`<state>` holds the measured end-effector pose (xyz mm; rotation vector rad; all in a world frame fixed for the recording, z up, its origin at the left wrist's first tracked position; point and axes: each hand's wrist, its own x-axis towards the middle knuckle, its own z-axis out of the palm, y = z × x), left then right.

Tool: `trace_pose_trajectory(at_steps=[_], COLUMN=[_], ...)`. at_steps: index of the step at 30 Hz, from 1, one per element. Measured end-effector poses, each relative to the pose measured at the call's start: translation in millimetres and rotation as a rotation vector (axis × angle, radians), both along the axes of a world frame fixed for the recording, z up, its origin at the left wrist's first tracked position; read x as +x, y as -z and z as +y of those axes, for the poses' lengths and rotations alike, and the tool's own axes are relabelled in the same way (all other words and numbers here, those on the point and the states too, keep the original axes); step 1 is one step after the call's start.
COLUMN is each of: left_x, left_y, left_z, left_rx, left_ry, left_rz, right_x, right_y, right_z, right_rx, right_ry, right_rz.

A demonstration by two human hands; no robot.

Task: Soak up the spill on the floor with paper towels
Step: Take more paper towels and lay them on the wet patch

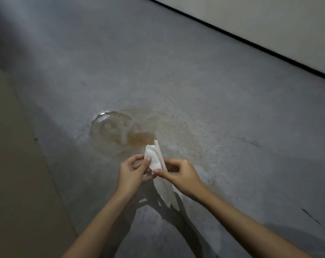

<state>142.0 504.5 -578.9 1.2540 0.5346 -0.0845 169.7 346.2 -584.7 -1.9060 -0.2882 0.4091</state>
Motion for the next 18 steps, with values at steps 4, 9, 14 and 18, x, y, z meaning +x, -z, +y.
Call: trace_pose_trajectory(at_steps=[4,9,14,18], left_x=[-11.5,-30.5,-42.7,-45.4], left_y=[-2.3,-1.7,4.0,1.8], left_z=[6.6,30.2,58.5,65.3], left_rx=[0.037,0.128,0.280,0.531], left_ry=[-0.002,-0.192,-0.362,-0.408], left_rz=[-0.004,0.011,-0.004,-0.044], right_x=[-0.6,9.8,50.2,78.3], right_y=[6.5,12.7,5.0,-13.7], right_z=[-0.8,-7.6,-5.9,3.9], right_rx=[0.129,0.044,-0.085,-0.065], right_ry=[0.109,0.216,0.304,0.365], right_rz=[0.127,0.146,0.148,0.212])
